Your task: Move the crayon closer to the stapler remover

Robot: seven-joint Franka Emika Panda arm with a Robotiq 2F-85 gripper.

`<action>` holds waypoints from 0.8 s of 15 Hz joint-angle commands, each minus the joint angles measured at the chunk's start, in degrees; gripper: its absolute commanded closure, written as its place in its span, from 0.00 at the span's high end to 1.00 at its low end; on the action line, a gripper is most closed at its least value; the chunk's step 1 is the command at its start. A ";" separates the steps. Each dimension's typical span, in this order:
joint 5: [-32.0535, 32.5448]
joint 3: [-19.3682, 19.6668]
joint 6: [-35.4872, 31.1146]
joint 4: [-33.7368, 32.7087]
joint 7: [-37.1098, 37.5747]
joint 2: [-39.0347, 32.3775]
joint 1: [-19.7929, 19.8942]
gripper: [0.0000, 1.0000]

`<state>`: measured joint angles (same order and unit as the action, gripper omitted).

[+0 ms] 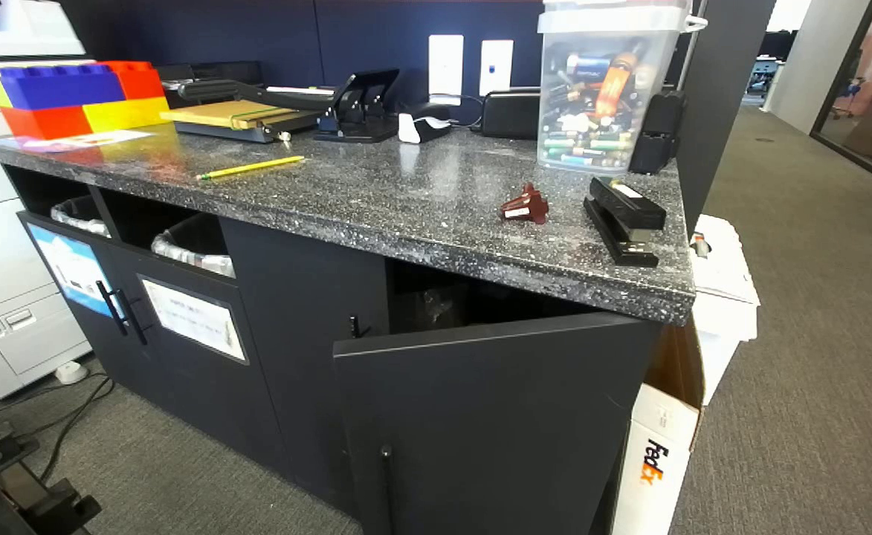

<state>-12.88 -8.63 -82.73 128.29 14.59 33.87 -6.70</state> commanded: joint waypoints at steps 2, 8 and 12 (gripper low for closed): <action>-0.25 -0.61 0.23 -0.16 -0.35 0.01 0.86 1.00; -0.26 -0.61 0.23 -0.16 -0.35 0.01 0.86 1.00; -1.40 -3.77 -3.62 -3.35 3.89 -8.26 1.04 1.00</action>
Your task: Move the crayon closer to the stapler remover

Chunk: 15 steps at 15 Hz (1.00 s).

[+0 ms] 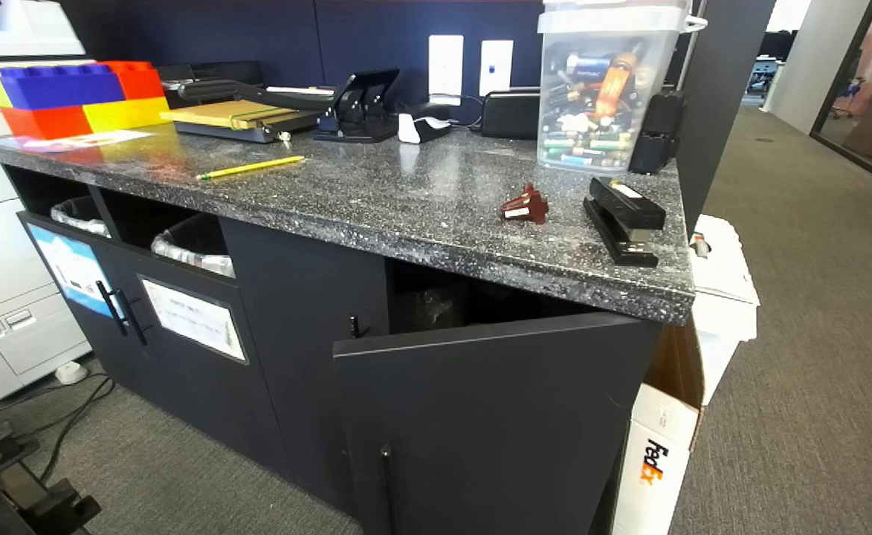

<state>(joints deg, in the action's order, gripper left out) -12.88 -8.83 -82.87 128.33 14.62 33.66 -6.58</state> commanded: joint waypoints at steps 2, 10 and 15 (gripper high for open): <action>-1.03 -5.78 -7.74 -5.77 9.09 -13.82 1.40 1.00; 0.86 -6.66 -25.91 -21.39 22.08 -43.22 -2.31 1.00; 5.04 -2.50 -29.36 -37.23 28.16 -60.65 -7.18 1.00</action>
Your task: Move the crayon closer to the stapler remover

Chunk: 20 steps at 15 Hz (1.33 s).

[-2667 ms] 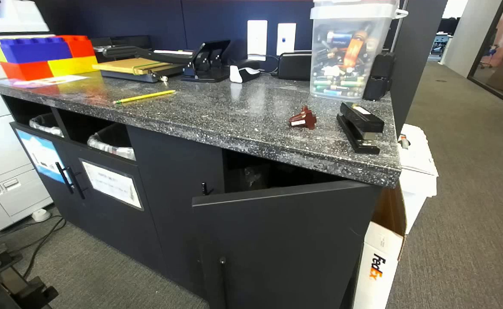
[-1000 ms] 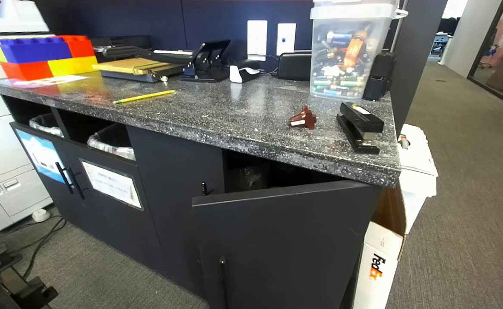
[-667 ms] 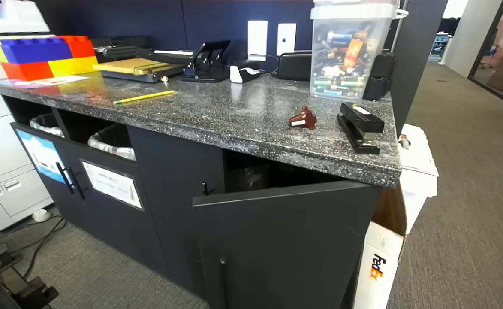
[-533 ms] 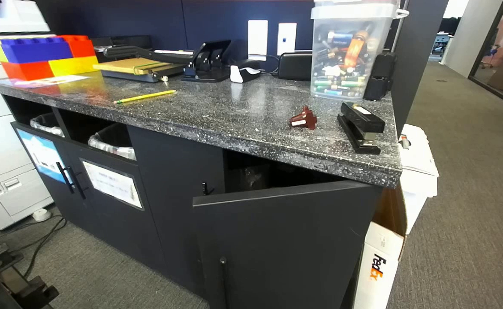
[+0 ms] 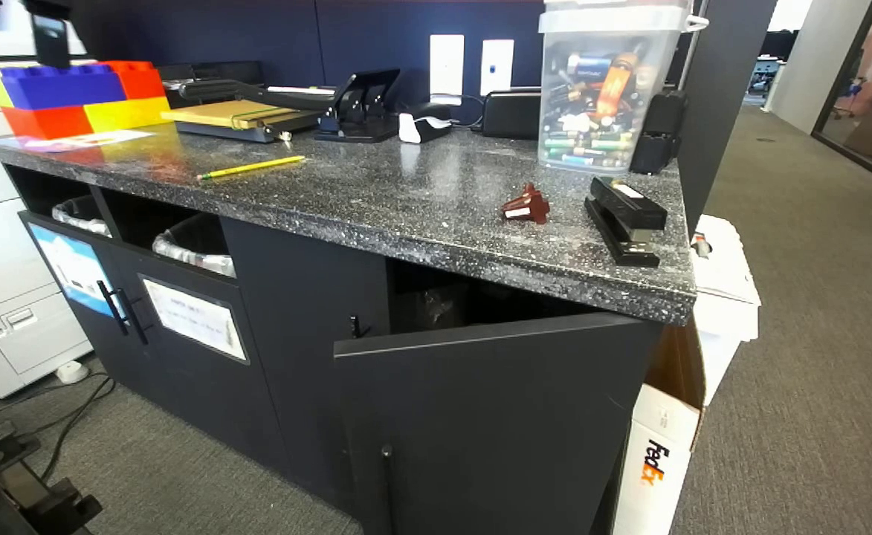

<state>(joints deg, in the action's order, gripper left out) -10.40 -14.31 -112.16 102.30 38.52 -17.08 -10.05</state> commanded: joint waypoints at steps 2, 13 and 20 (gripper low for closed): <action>4.98 5.28 -1.75 -17.58 6.93 -16.30 -6.32 1.00; 6.48 10.33 -1.80 -49.69 12.44 -43.50 -11.94 1.00; 6.62 10.64 3.45 -67.96 13.61 -54.68 -13.42 0.93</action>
<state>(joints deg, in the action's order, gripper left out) -4.78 -4.52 -113.23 45.64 49.96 -65.48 -22.13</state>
